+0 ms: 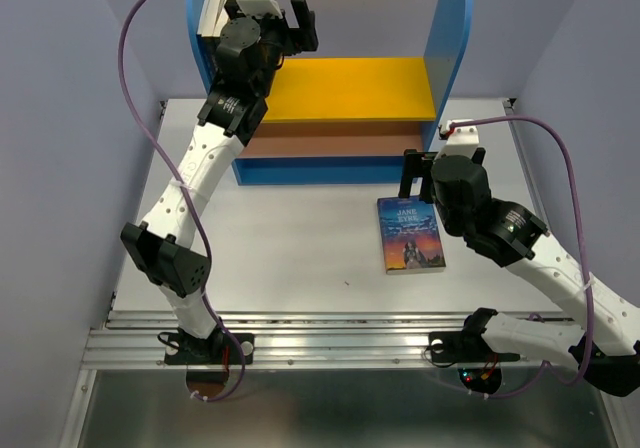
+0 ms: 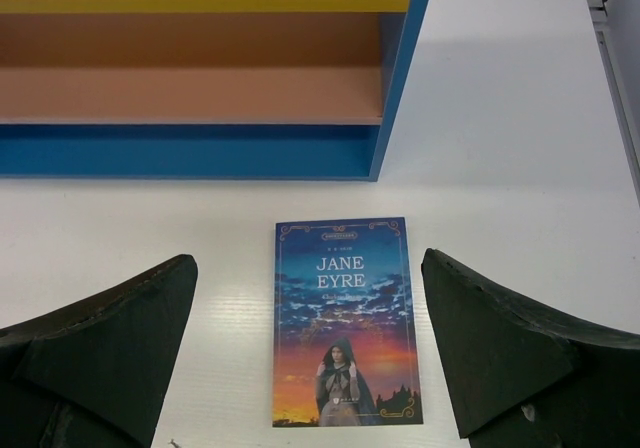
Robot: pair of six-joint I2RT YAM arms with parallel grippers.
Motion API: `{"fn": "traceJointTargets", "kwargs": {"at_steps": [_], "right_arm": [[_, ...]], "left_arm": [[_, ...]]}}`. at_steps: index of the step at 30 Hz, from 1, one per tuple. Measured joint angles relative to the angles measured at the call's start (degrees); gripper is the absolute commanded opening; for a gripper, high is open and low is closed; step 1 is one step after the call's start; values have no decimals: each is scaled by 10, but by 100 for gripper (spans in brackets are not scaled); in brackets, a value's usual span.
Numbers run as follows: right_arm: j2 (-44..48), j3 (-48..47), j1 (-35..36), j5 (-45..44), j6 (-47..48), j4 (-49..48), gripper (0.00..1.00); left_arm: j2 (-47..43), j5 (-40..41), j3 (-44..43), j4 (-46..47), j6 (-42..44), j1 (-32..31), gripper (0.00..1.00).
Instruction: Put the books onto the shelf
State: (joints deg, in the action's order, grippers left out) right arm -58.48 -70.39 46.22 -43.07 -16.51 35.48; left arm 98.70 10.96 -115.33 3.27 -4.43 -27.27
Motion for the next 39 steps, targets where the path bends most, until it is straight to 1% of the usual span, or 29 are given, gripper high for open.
{"fn": "traceJointTargets", "kwargs": {"at_steps": [9, 14, 16, 18, 19, 21, 24, 25, 28, 31, 32, 34, 35, 36, 39], "right_arm": [[0, 2, 0, 0, -7, 0, 100], [-4, 17, -1, 0, -24, -1, 100], [-10, 23, -13, 11, -32, -2, 100], [-16, 32, -34, 32, -43, -4, 100], [-20, 40, -59, 48, -49, -4, 100], [-24, 57, -96, 76, -59, -9, 100], [-26, 105, -173, 127, -75, -14, 100], [-27, 120, -188, 140, -78, -15, 100], [-27, 174, -247, 192, -90, -17, 100], [-27, 210, -291, 239, -104, -31, 100], [-27, 226, -309, 256, -109, -44, 100], [-27, 252, -337, 291, -121, -64, 100], [-28, 266, -351, 309, -125, -77, 100], [-27, 286, -371, 329, -132, -96, 100], [-33, 326, -394, 374, -143, -132, 100]], "left_arm": [[-16, -50, -23, -8, -11, -11, 99], [-78, -68, -17, -14, -17, -38, 99], [-128, -76, 7, -12, -22, -57, 99], [-195, -86, 53, -14, -36, -73, 99], [-222, -89, 71, -12, -43, -77, 99], [-302, -94, 148, 4, -72, -81, 99], [-419, -112, 293, 40, -130, -90, 99], [-464, -121, 352, 52, -155, -96, 99], [-531, -138, 492, 107, -225, -129, 99], [-530, -133, 593, 124, -284, -174, 99], [-511, -133, 636, 123, -304, -195, 99], [-480, -129, 683, 123, -337, -219, 99], [-448, -129, 718, 120, -363, -235, 99], [-428, -129, 740, 112, -380, -243, 99], [-394, -128, 778, 89, -428, -257, 99]]}}
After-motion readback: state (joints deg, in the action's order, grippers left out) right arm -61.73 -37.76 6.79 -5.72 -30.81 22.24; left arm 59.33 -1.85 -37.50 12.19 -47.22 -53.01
